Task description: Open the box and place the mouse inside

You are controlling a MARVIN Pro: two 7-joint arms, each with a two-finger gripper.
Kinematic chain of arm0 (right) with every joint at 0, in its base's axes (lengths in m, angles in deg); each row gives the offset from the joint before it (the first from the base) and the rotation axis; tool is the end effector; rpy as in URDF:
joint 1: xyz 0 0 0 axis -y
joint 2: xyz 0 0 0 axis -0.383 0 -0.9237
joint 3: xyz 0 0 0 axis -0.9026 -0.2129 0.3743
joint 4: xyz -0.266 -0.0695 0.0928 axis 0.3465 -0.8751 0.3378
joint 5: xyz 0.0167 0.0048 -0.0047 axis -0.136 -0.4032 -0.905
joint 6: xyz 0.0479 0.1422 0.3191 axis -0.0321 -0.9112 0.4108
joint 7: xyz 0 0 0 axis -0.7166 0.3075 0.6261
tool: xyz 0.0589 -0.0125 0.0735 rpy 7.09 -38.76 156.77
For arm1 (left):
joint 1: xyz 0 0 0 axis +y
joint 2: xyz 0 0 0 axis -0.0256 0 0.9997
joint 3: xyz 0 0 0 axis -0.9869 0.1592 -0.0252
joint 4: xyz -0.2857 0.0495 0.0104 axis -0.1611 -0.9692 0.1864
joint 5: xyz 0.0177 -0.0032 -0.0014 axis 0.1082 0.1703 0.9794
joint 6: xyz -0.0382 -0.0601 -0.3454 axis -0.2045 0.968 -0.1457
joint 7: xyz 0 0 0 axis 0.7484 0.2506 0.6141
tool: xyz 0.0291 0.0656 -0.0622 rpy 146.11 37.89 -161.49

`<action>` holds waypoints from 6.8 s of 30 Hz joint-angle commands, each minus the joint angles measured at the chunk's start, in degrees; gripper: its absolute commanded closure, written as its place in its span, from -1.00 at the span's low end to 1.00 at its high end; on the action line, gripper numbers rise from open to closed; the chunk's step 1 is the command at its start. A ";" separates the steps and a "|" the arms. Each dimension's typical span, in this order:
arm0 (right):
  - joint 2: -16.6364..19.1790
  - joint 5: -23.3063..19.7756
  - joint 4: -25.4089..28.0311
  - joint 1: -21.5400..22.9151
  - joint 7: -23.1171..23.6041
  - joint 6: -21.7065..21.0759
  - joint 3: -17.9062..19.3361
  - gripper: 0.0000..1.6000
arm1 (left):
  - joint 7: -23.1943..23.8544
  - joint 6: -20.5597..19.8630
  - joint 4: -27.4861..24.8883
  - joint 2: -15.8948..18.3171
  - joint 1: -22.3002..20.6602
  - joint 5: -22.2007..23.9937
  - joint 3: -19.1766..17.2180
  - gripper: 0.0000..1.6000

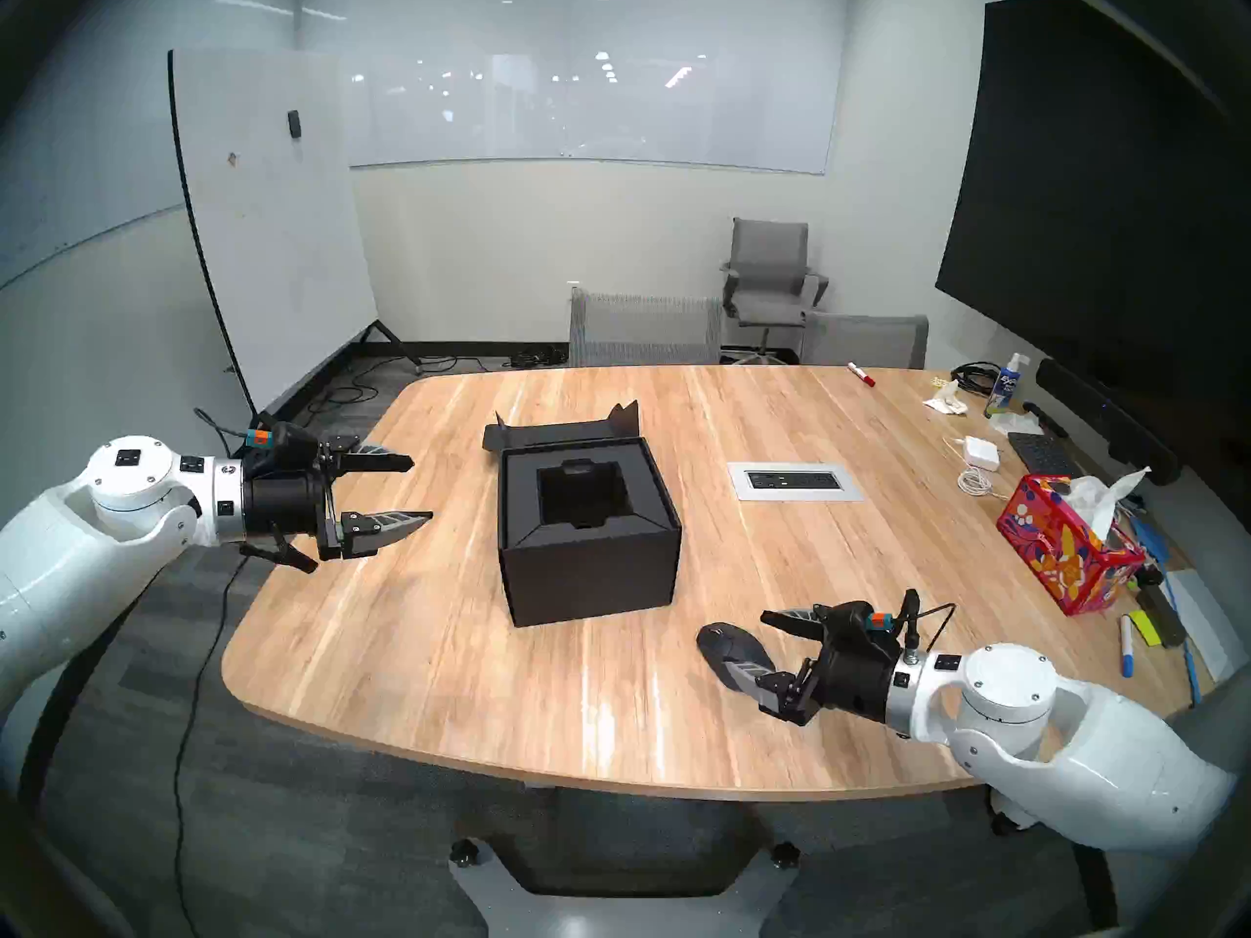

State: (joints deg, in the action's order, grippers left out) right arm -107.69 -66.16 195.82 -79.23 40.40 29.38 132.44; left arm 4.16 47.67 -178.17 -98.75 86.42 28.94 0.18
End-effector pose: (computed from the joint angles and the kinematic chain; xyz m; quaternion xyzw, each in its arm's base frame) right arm 0.3380 -0.0160 -0.2909 -0.7650 -0.3254 -0.5030 0.2363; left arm 0.4278 0.1721 -0.1521 0.6740 -0.4493 0.5456 0.2148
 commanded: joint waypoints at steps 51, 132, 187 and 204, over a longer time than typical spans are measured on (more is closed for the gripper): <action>-1.81 -0.26 -6.08 -0.21 3.15 0.73 -0.58 -1.00 | 0.05 0.28 -0.23 0.26 -0.62 0.44 -0.50 -1.00; -12.12 8.63 -21.19 11.25 15.22 3.69 -4.65 0.12 | -0.09 0.46 -0.23 0.50 -0.81 0.65 -0.12 -1.00; -5.37 9.69 -8.06 21.48 19.10 -10.18 2.06 1.00 | -0.23 0.56 -0.20 0.68 -1.07 0.74 0.32 -1.00; -10.04 14.18 -10.82 30.18 25.61 -12.98 0.70 1.00 | -0.28 0.61 -0.20 0.76 -1.15 0.81 0.45 -1.00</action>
State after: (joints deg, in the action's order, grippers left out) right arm -115.12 -52.90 185.57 -54.52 63.96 16.51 132.95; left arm 3.80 48.05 -178.17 -98.20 85.84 29.33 1.37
